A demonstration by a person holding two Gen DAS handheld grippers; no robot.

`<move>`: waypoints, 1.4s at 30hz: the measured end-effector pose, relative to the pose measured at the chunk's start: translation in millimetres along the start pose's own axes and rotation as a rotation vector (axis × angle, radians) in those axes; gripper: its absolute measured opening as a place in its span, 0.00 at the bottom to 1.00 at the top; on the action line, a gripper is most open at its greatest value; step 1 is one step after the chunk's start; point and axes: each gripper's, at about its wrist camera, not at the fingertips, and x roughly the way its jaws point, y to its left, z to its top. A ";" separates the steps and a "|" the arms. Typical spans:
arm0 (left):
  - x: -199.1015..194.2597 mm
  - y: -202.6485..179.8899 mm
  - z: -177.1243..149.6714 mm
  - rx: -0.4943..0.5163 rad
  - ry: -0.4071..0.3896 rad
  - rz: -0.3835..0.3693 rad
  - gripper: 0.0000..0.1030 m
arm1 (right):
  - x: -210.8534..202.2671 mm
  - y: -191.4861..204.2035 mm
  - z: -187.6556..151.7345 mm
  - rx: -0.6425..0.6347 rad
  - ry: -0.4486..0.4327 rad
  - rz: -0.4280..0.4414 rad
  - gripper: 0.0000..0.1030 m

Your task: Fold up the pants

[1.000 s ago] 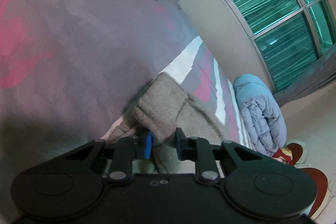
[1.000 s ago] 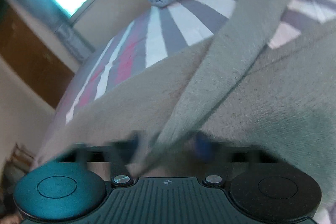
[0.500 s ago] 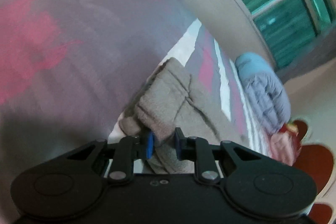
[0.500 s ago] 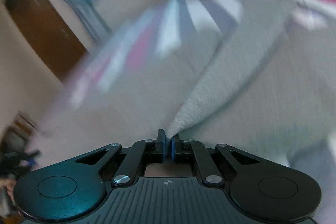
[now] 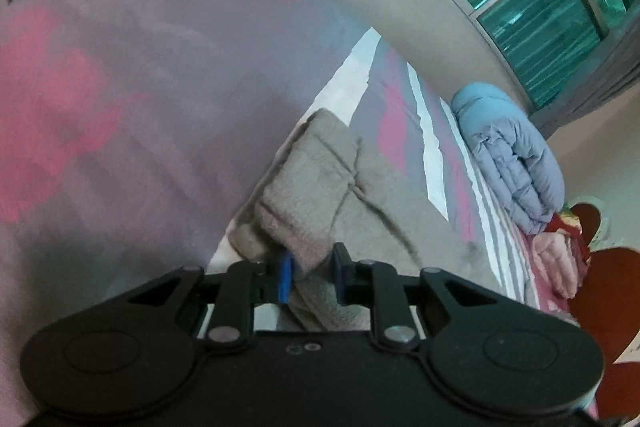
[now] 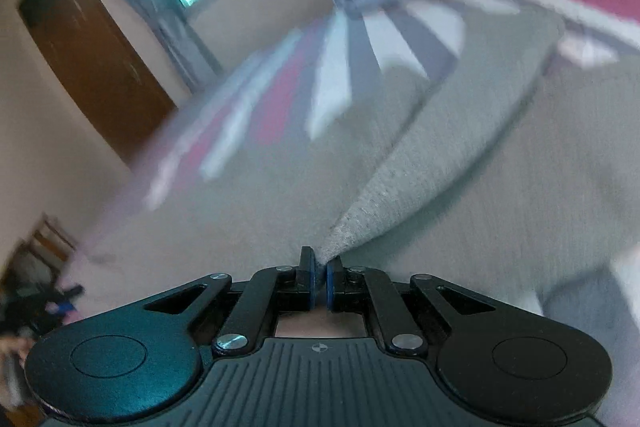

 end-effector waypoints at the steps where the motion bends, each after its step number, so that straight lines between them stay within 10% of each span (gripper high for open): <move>1: -0.2 -0.3 1.1 -0.003 0.000 -0.002 0.11 | 5.1 0.6 -1.9 0.000 0.016 -0.006 0.04; 8: -1.6 -12.0 1.5 0.054 0.012 0.038 0.18 | -0.6 -5.1 -6.5 0.000 0.005 0.004 0.04; 12: -16.3 -27.7 -2.2 0.092 -0.024 0.131 0.71 | 0.7 -6.4 4.1 0.055 0.007 0.016 0.19; 18: -42.3 -68.9 -38.5 0.207 -0.100 0.210 0.74 | -45.4 -16.9 19.6 0.009 -0.138 -0.043 0.26; 29: -0.2 -117.0 -108.4 0.208 -0.119 0.474 0.83 | 1.2 -18.0 61.8 -0.007 -0.100 -0.186 0.27; 33: 12.3 -115.3 -114.1 0.240 -0.128 0.498 0.94 | 22.5 -23.1 71.2 -0.042 -0.064 -0.275 0.54; 35: 11.8 -112.1 -117.4 0.259 -0.141 0.478 0.94 | 27.7 -28.5 71.8 -0.069 -0.048 -0.296 0.51; 38: 7.9 -106.7 -126.6 0.270 -0.176 0.451 0.94 | 18.0 -45.1 66.8 -0.043 -0.047 -0.258 0.04; 42: 5.1 -106.8 -135.3 0.275 -0.212 0.446 0.94 | -27.3 -62.1 42.0 0.009 -0.101 -0.221 0.04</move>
